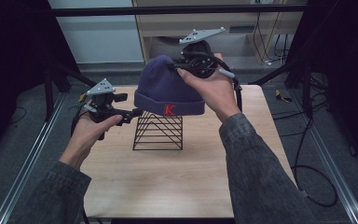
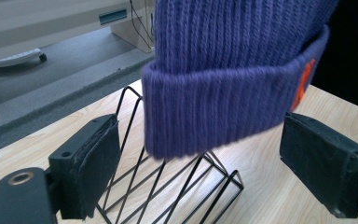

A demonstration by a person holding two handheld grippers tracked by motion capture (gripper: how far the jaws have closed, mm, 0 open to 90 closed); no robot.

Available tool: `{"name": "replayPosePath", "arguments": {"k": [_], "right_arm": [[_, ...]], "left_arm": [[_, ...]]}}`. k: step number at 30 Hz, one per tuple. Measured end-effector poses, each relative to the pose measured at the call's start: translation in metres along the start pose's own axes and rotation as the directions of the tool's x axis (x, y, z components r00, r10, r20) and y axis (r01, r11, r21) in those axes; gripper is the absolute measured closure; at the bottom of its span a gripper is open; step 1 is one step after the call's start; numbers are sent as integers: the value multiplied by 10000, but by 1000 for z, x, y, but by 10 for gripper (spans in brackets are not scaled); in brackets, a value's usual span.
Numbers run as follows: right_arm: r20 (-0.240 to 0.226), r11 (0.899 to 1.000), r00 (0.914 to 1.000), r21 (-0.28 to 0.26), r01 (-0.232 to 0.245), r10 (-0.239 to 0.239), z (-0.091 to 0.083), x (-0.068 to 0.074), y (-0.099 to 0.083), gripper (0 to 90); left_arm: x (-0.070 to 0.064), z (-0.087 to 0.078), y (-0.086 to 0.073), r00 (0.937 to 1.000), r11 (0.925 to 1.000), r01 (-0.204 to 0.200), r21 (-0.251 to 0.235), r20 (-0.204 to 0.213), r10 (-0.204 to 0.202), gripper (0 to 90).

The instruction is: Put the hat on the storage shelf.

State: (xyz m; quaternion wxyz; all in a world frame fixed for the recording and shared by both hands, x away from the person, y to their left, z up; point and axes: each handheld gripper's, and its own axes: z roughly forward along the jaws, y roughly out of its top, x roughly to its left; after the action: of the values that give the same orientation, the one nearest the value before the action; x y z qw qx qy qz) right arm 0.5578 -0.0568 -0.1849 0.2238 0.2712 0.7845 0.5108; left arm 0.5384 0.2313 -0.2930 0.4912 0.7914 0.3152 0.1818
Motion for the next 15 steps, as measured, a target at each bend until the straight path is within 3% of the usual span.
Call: {"name": "replayPosePath", "arguments": {"k": [7,10,13,15], "right_arm": [[-327,9999,9993,48,163,-162,10,9,1,786],[-382,9998,9991,90,171,-168,14,11,1,786],[-408,9997,9989,97,220,-216,17,13,1,785],[-377,9997,9991,136,215,-209,19,13,1,785]], "left_arm": [[9,5,-3,9994,9992,297,253,142,-300,144],[10,7,-4,9995,9988,237,427,199,-246,253],[10,6,-6,10000,9985,47,548,-39,-45,526],[10,5,-6,10000,9986,9,524,-82,-5,634]]}}
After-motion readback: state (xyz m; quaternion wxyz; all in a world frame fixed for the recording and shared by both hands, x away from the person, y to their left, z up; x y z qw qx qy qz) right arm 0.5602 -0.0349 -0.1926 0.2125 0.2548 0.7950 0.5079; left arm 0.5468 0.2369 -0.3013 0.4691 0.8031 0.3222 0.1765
